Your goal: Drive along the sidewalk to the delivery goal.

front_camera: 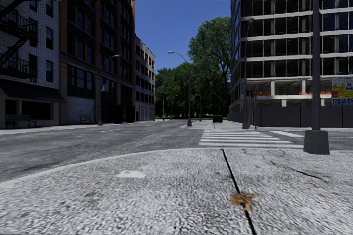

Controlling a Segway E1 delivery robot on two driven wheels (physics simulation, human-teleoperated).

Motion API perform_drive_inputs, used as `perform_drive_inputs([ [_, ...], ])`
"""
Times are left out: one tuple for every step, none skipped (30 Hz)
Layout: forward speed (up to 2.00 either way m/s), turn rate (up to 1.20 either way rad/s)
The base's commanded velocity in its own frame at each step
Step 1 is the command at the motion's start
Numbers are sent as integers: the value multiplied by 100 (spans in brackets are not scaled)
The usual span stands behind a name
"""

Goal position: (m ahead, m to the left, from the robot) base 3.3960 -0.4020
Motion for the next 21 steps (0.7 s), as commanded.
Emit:
perform_drive_inputs([
  [200, -42],
  [200, -43],
  [200, -43],
  [200, -43],
  [200, -43],
  [200, -44],
  [200, -44],
  [200, -44],
  [200, -44],
  [200, -44],
  [200, -47],
  [200, -47],
  [200, -47],
  [200, -47],
  [200, -47],
  [200, -47],
  [200, -52],
  [200, -56],
  [200, -56],
  [200, -57],
  [186, -28],
])
